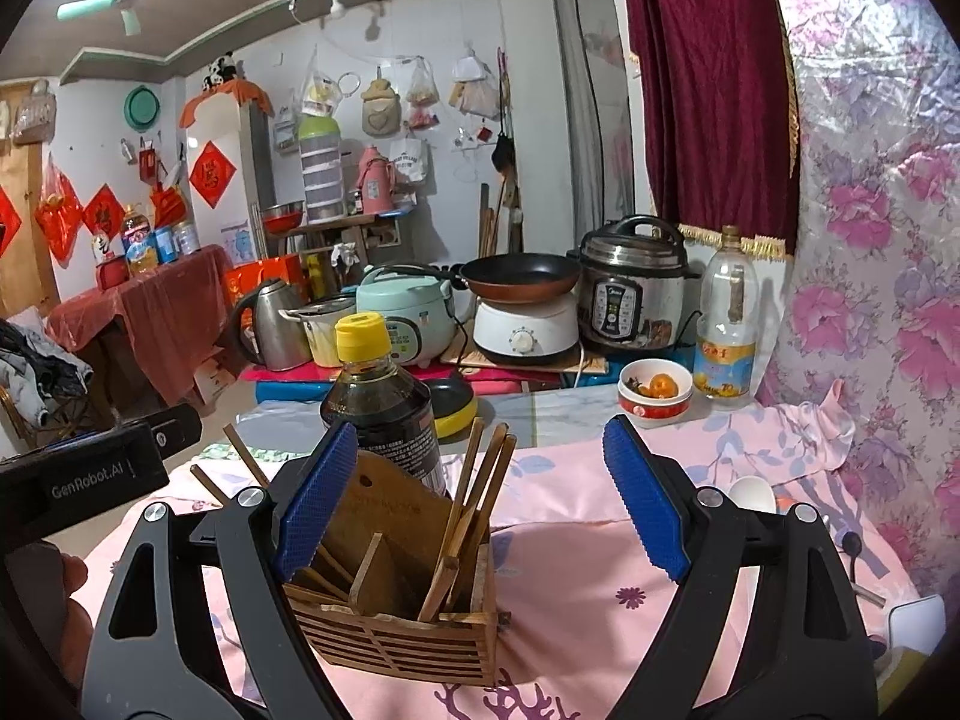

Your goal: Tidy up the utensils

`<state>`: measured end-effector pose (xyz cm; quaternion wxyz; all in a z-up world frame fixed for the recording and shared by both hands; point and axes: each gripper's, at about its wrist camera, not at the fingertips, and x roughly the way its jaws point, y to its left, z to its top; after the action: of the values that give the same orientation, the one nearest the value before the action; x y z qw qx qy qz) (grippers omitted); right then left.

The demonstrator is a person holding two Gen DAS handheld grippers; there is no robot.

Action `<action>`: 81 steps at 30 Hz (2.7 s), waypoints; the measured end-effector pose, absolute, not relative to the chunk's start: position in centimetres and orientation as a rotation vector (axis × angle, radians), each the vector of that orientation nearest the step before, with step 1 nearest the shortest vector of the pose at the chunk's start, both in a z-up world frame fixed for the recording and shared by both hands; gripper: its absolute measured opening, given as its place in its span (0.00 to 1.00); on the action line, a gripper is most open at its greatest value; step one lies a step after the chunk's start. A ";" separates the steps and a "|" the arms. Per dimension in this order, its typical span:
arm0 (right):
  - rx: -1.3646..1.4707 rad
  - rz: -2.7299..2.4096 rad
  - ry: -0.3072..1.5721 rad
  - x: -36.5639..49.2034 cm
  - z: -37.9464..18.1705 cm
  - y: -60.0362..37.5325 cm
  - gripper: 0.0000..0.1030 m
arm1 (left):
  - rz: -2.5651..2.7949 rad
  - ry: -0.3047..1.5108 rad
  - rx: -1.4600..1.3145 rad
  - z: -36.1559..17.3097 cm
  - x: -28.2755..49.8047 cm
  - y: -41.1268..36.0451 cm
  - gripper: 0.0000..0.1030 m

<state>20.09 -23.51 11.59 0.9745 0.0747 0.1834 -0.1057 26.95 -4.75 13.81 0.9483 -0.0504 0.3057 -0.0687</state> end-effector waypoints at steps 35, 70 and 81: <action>0.145 -0.319 0.395 6.7 9.4 -21.6 0.94 | -0.077 0.637 0.018 9.7 15.0 -2.1 0.94; 0.078 -0.327 0.432 6.0 7.8 -20.3 0.94 | -0.069 0.617 0.102 7.8 13.3 -4.0 0.94; 0.094 -0.334 0.438 6.1 7.7 -20.4 0.94 | -0.072 0.622 0.101 7.9 13.3 -4.0 0.94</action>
<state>6.09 -20.40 7.67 0.9612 0.0462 0.2163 -0.1650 13.28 -3.97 7.93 0.9502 0.0497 0.3058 -0.0353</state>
